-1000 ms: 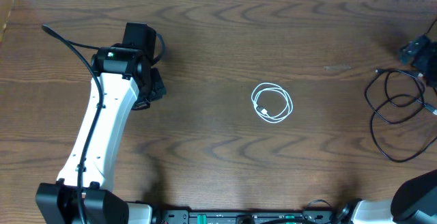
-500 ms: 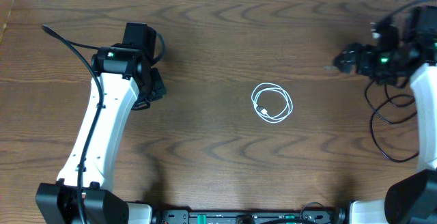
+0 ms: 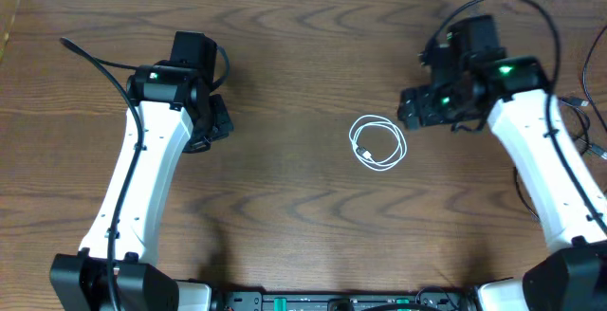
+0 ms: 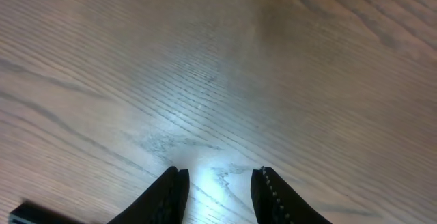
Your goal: Untangle cables
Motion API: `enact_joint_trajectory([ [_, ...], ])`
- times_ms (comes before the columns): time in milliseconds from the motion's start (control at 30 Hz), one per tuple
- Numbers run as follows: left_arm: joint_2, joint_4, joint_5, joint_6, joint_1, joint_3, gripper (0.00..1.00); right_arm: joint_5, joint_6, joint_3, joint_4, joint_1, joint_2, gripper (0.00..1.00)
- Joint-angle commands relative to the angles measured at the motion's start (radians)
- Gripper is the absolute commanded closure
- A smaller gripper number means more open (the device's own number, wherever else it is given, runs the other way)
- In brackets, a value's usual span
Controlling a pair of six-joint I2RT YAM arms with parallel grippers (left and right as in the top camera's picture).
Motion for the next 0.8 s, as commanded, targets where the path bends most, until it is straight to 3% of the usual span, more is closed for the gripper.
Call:
enact_joint_trajectory([
  [0, 0.000, -0.003, 0.042, -0.008, 0.003, 0.003, 0.65, 0.080, 0.103, -0.084, 0.042, 0.040, 0.021, 0.14],
  [200, 0.000, -0.003, 0.045, -0.005, -0.014, 0.003, 0.65, 0.105, 0.223, -0.232, 0.201, 0.074, 0.023, 0.33],
  [433, 0.000, 0.035, 0.097, 0.068, -0.082, 0.003, 0.65, 0.103, 0.310, -0.401, 0.429, 0.083, 0.023, 0.45],
  [767, 0.000, 0.073, 0.096, 0.071, -0.167, 0.002, 0.65, 0.124, 0.364, -0.596, 0.703, 0.099, 0.023, 0.51],
])
